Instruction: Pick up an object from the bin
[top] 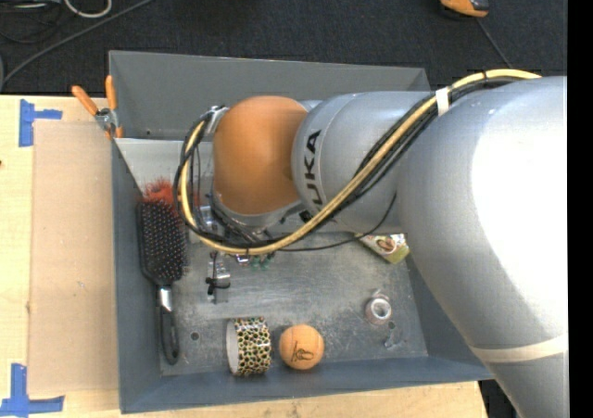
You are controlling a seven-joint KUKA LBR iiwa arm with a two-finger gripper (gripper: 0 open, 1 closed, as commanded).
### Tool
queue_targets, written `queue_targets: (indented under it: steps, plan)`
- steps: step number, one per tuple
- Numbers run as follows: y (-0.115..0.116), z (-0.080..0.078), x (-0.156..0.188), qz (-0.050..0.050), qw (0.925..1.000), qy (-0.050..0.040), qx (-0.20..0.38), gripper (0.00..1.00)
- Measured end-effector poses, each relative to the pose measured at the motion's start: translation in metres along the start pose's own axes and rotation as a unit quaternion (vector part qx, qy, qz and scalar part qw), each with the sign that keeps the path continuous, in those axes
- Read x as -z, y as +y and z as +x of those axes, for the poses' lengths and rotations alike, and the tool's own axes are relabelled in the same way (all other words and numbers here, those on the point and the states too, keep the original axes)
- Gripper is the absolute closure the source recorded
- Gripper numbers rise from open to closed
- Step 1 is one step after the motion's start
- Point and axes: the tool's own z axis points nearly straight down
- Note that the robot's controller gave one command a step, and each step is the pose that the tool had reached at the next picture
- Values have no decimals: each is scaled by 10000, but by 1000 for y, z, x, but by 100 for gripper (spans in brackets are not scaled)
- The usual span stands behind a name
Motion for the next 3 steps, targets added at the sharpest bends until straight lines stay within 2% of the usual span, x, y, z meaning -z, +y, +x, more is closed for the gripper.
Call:
queue_targets:
  steps: [1,2,3]
  plan:
    - [-2,-8,-13,6,9921,-20,1251,0]
    - [2,-22,-26,0,9969,49,786,0]
    - [14,-10,-25,30,9847,-1,1740,0]
